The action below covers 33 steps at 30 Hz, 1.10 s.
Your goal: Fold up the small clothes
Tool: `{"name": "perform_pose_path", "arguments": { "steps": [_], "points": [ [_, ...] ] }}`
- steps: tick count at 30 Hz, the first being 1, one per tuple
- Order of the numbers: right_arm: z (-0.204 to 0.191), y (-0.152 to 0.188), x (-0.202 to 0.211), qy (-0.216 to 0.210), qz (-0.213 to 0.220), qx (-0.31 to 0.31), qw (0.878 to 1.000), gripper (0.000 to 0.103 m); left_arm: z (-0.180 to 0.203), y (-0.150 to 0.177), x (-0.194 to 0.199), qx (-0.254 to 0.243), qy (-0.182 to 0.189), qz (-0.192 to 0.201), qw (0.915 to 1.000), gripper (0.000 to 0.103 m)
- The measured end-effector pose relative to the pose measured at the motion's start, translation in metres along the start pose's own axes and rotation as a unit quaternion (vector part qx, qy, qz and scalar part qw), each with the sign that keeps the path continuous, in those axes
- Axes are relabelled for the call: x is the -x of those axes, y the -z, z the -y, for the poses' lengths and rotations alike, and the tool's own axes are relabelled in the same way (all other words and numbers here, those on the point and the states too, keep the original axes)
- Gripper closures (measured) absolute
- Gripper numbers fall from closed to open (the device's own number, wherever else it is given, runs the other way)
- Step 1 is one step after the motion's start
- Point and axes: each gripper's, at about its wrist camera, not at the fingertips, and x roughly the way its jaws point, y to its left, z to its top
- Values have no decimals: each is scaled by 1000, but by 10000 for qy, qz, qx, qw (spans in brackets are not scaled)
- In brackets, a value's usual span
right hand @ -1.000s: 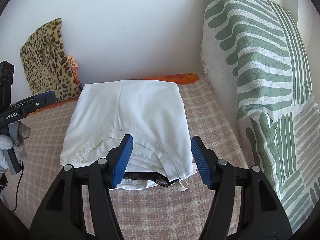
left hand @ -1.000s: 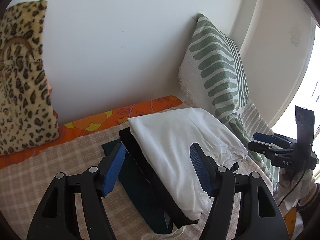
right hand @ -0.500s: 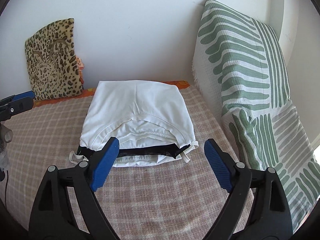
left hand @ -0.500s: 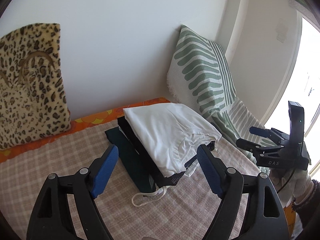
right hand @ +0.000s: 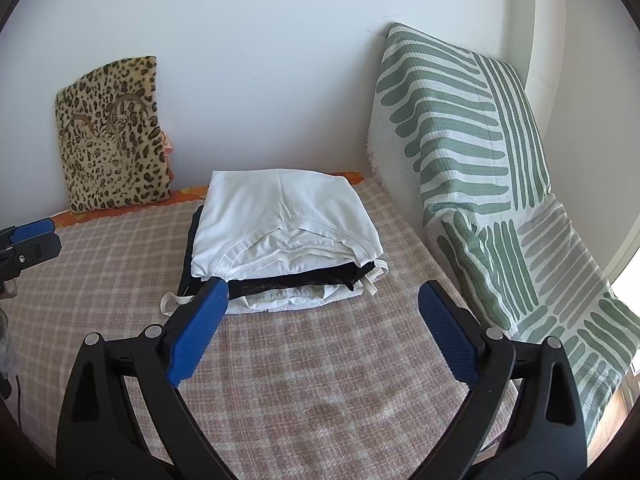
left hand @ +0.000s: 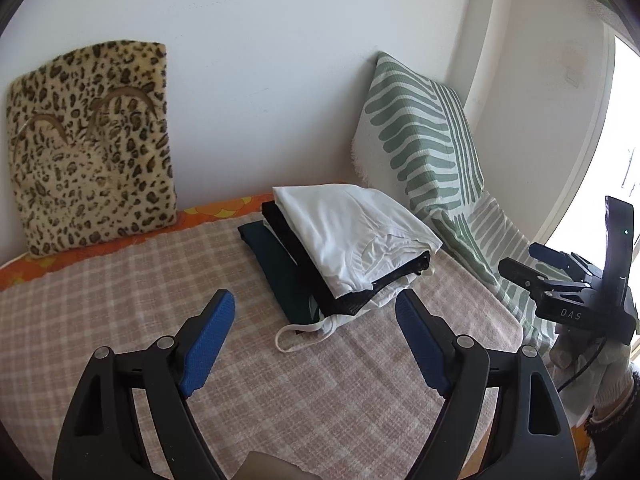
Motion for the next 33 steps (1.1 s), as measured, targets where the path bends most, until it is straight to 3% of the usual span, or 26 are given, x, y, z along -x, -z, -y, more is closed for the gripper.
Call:
{"name": "perform_pose_path", "arguments": {
  "steps": [11,18,33],
  "points": [
    [-19,7,31,89,338,76,9994,1,11,24,24,-410,-306,84,9987,15],
    [-26,13,41,35,393,30,9992,0,17,29,41,-364,-168,213,9990,1],
    [-30,14,47,70,442,32,9990,0,19,35,47,-371,-352,86,9987,1]
  ]
}}
